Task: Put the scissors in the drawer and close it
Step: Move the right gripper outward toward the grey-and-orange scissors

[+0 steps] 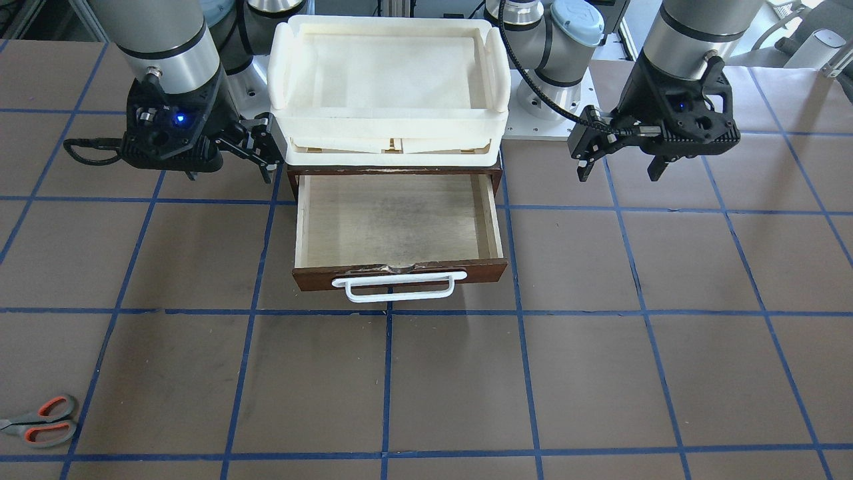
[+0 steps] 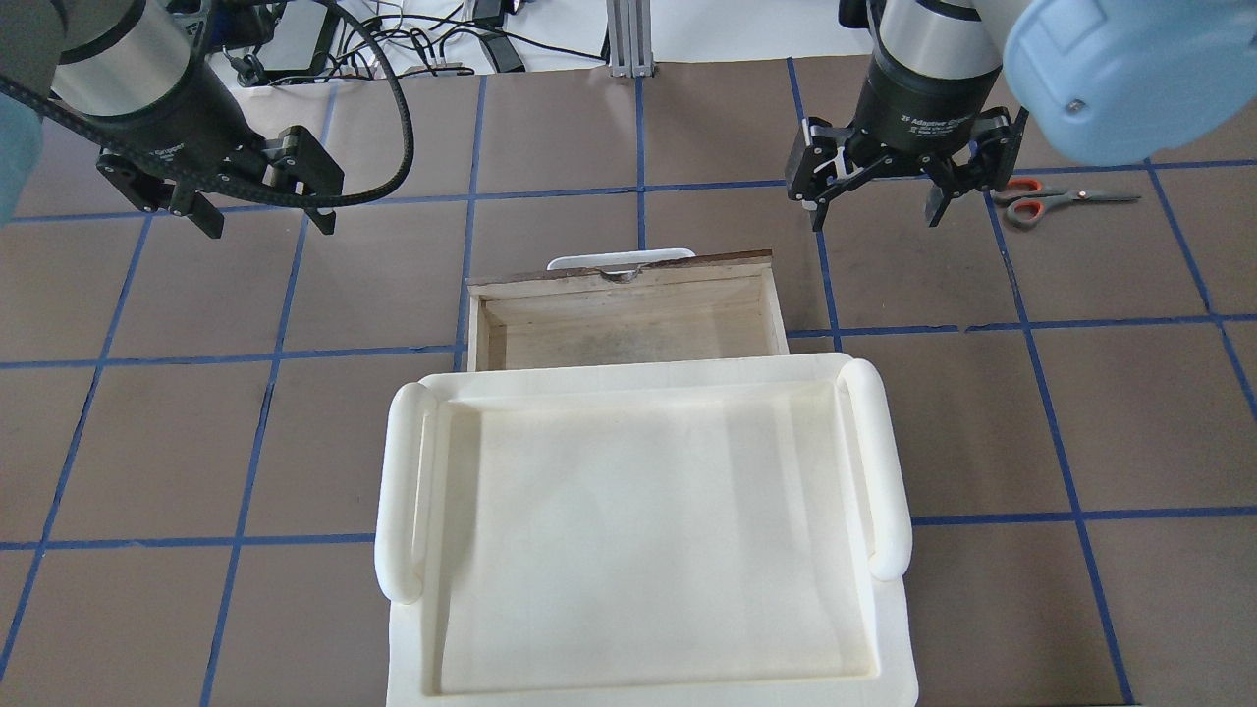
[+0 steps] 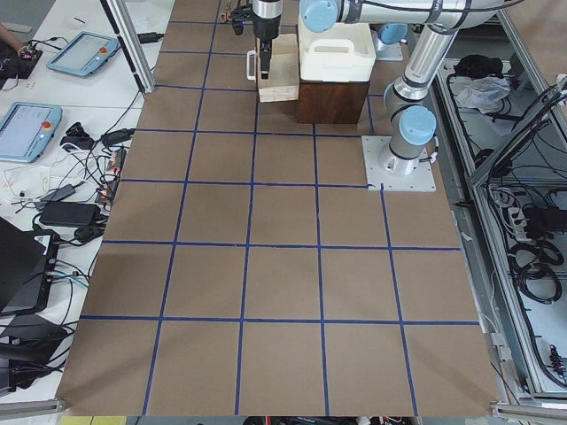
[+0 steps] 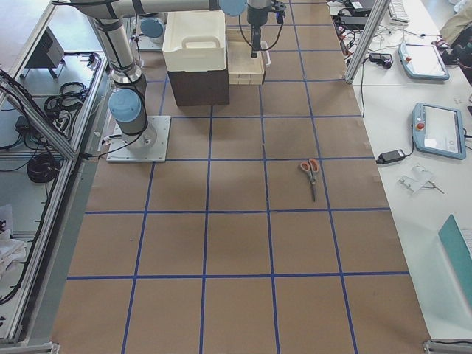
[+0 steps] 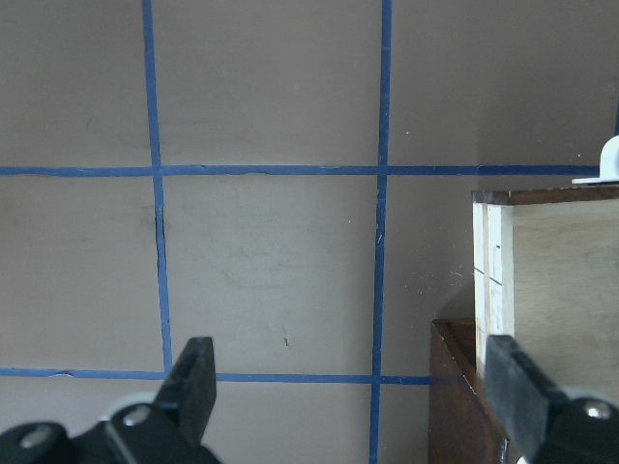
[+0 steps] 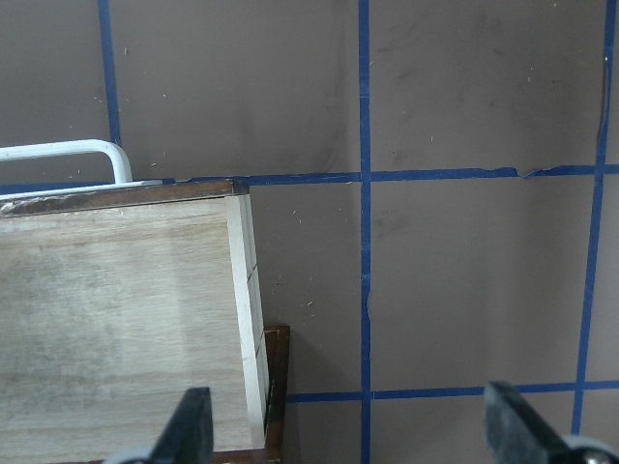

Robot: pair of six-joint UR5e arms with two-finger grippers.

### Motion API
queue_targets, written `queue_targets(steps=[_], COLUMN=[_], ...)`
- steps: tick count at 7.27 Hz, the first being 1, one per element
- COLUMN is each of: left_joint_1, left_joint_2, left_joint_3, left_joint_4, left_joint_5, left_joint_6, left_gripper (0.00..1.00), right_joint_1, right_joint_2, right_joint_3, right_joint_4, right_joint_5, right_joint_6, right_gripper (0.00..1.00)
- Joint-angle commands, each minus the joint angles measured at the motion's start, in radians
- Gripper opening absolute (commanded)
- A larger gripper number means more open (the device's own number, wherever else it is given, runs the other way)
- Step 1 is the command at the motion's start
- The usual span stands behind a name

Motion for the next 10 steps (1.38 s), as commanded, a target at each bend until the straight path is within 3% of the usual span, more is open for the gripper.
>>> queue_targets(steps=[1,5,8,10], left_joint_1=[0.0,0.0,0.0,0.0], left_joint_2=[0.0,0.0,0.0,0.0], left_joint_3=[0.0,0.0,0.0,0.0], left_joint_4=[-0.002,-0.007,-0.007,-0.005], left_joint_5=[0.006,0.007,0.0,0.001], left_joint_6=[0.0,0.0,-0.001,-0.001], left_gripper=[1.0,1.0,1.0,1.0], right_joint_1=[-0.013,-0.219,-0.338,-0.35], right_joint_2=[0.003,0.092,0.239,0.325], right_joint_3=[0.001,0.002,0.004,0.002], right_joint_4=[-0.014,-0.049,-0.213,-0.375], right_joint_5=[0.0,-0.001,-0.023,-0.099], right_joint_6=[-0.05,-0.457,-0.812,-1.023], right_gripper=[1.0,1.0,1.0,1.0])
